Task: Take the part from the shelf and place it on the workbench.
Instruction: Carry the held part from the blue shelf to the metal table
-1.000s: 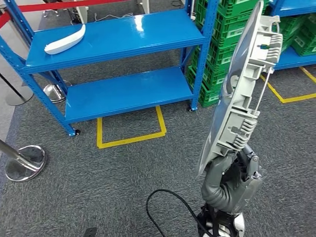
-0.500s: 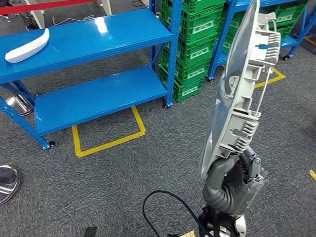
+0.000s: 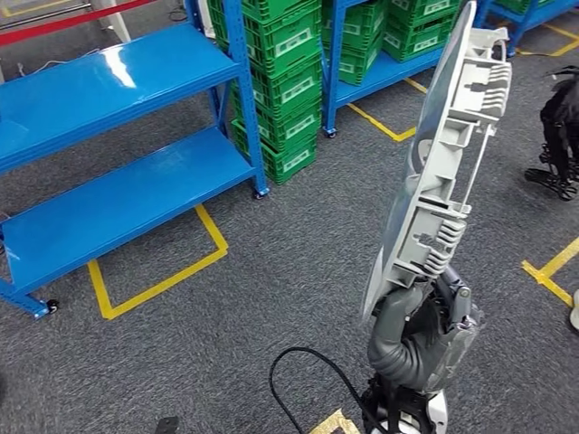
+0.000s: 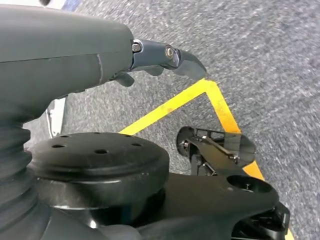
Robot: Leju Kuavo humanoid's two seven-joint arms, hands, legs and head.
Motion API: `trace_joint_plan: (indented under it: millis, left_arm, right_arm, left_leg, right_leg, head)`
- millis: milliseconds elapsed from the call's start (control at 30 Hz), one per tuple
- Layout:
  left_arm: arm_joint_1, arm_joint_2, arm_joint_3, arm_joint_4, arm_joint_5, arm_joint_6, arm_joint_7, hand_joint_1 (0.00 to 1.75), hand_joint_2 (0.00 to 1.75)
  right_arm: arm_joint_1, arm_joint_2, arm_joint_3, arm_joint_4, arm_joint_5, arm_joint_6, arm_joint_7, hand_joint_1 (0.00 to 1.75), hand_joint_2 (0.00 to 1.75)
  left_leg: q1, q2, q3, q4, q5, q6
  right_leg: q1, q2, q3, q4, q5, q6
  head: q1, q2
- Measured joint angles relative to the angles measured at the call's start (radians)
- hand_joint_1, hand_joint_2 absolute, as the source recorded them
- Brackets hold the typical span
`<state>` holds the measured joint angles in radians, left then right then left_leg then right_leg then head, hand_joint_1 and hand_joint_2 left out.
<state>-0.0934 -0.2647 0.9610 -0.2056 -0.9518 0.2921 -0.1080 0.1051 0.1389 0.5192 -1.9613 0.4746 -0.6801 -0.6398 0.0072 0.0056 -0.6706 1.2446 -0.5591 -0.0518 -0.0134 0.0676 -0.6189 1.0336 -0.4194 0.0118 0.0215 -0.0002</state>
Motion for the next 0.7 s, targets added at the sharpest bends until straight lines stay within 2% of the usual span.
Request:
trace_joint_plan:
  millis: [33,67,100,133,167,233,267,300,367,400,433,467,500,533,600,633,667,700]
  left_arm:
    - [0.000,0.000,0.000,0.000,0.000,0.000,0.000,0.00,1.75]
    - [-0.001,0.000,0.000,0.000,0.000,0.000,0.000,0.00,1.75]
    - [-0.001,-0.001,0.000,0.000,0.000,0.000,0.000,0.00,1.75]
    - [-0.002,-0.001,0.000,0.000,0.000,0.000,0.000,0.00,1.75]
    - [-0.002,-0.002,0.000,0.000,0.000,0.000,0.000,0.00,1.75]
    - [-0.004,-0.003,0.000,0.000,-0.001,0.000,-0.001,0.00,1.75]
    - [-0.005,-0.004,0.000,0.000,-0.001,0.000,-0.001,0.00,1.75]
    - [-0.005,-0.004,0.000,0.000,-0.002,0.000,-0.002,0.00,1.75]
    - [-0.003,-0.004,0.000,0.000,-0.003,0.000,-0.002,0.00,1.75]
    - [-0.001,-0.004,0.000,0.000,-0.003,0.001,-0.003,0.00,1.75]
    - [0.000,-0.004,0.000,0.000,-0.003,0.001,-0.003,0.00,1.75]
    - [0.001,-0.003,0.001,0.000,-0.003,0.001,-0.003,0.00,1.75]
    - [0.001,-0.003,0.001,0.000,-0.003,0.001,-0.003,0.00,1.75]
    - [0.000,-0.003,0.001,0.000,-0.003,0.000,-0.003,0.00,1.75]
    - [0.000,-0.003,0.001,0.000,-0.003,-0.002,-0.003,0.00,1.75]
    - [0.000,-0.003,0.001,0.000,-0.003,-0.003,-0.003,0.00,1.75]
    - [0.000,-0.003,0.001,0.000,-0.003,-0.003,-0.003,0.00,1.75]
    - [0.000,-0.003,0.001,0.000,-0.003,-0.003,-0.003,0.00,1.75]
  right_arm:
    - [0.000,0.000,0.000,0.000,0.001,0.000,0.000,1.75,1.75]
    - [0.000,0.000,0.000,0.000,0.001,0.000,0.001,1.75,1.75]
    - [-0.001,0.000,0.000,0.000,0.002,0.000,0.001,1.75,1.75]
    - [-0.001,0.000,0.000,0.000,0.004,0.000,0.001,1.75,1.75]
    - [-0.001,0.000,0.000,0.000,0.006,0.000,0.001,1.75,1.75]
    - [0.000,0.000,0.000,0.000,0.013,0.000,0.001,1.75,1.75]
    - [0.000,0.000,-0.001,0.000,0.016,0.000,0.001,1.75,1.75]
    - [0.000,0.000,-0.001,0.000,0.018,0.000,0.001,1.75,1.75]
    - [-0.001,-0.001,-0.002,0.000,0.021,0.000,0.001,1.75,1.75]
    - [-0.001,-0.001,-0.002,0.001,0.022,0.000,0.001,1.75,1.75]
    - [-0.001,-0.001,-0.002,0.001,0.022,0.000,0.001,1.75,1.75]
    - [0.000,-0.001,-0.002,0.001,0.022,0.000,0.001,1.75,1.75]
    - [0.000,-0.001,-0.002,0.001,0.022,0.000,0.001,1.75,1.75]
    - [0.000,-0.001,-0.002,0.001,0.023,0.000,0.001,1.75,1.75]
    - [0.000,-0.001,-0.002,0.001,0.024,0.000,0.001,1.75,1.75]
    - [0.000,-0.001,-0.002,0.001,0.025,0.000,0.001,1.75,1.75]
    - [0.000,-0.001,-0.002,0.001,0.025,0.000,0.001,1.75,1.75]
    - [0.000,-0.001,-0.002,0.001,0.025,0.000,0.001,1.75,1.75]
  left_leg:
    - [0.002,-0.010,0.024,-0.053,0.037,0.001]
    - [0.006,-0.038,0.054,-0.118,0.071,0.001]
    - [0.011,-0.068,0.081,-0.178,0.091,0.001]
    - [0.015,-0.093,0.099,-0.217,0.100,0.003]
    - [0.016,-0.109,0.107,-0.237,0.099,0.007]
    - [0.014,-0.089,0.108,-0.242,0.100,0.021]
    - [0.014,-0.075,0.108,-0.244,0.103,0.029]
    - [0.014,-0.060,0.109,-0.246,0.104,0.036]
    - [0.010,-0.028,0.110,-0.248,0.104,0.046]
    - [0.007,-0.011,0.110,-0.248,0.103,0.049]
    - [0.005,0.005,0.111,-0.248,0.102,0.050]
    - [0.004,0.021,0.111,-0.247,0.101,0.051]
    - [0.003,0.036,0.113,-0.247,0.100,0.050]
    - [0.002,0.049,0.116,-0.247,0.097,0.048]
    - [0.000,0.069,0.124,-0.247,0.091,0.042]
    - [-0.001,0.073,0.127,-0.247,0.089,0.040]
    - [-0.002,0.075,0.128,-0.247,0.089,0.039]
    - [-0.002,0.075,0.128,-0.247,0.089,0.039]
  right_leg:
    - [-0.002,0.016,0.000,0.000,0.001,0.003]
    - [-0.002,0.031,-0.001,0.001,0.003,0.007]
    - [-0.002,0.045,-0.005,0.004,0.004,0.012]
    - [-0.003,0.058,-0.010,0.005,0.007,0.019]
    - [-0.004,0.070,-0.015,0.004,0.010,0.026]
    - [-0.009,0.088,-0.024,-0.002,0.018,0.040]
    - [-0.008,0.072,-0.031,0.004,0.015,0.044]
    - [-0.006,0.043,-0.044,0.026,0.001,0.048]
    - [-0.001,-0.031,-0.096,0.136,-0.059,0.053]
    - [-0.001,-0.049,-0.129,0.206,-0.091,0.054]
    - [-0.001,-0.058,-0.153,0.261,-0.112,0.055]
    - [-0.001,-0.061,-0.162,0.284,-0.114,0.055]
    - [-0.001,-0.065,-0.149,0.266,-0.098,0.053]
    - [0.000,-0.074,-0.116,0.211,-0.069,0.051]
    - [0.005,-0.115,-0.038,0.081,-0.020,0.046]
    - [0.006,-0.133,-0.014,0.041,-0.009,0.045]
    - [0.007,-0.145,-0.005,0.025,-0.007,0.044]
    - [0.007,-0.146,-0.005,0.025,-0.008,0.044]
  head:
    - [0.000,0.000]
    - [-0.001,0.000]
    - [-0.001,0.000]
    - [-0.002,0.000]
    - [-0.003,0.000]
    - [-0.004,0.000]
    - [-0.003,0.000]
    - [0.001,0.000]
    - [0.009,0.000]
    - [0.010,0.000]
    - [0.010,0.000]
    - [0.010,0.000]
    - [0.010,0.000]
    - [0.010,0.000]
    - [0.010,0.000]
    - [0.011,0.000]
    - [0.011,0.000]
    - [0.011,0.000]
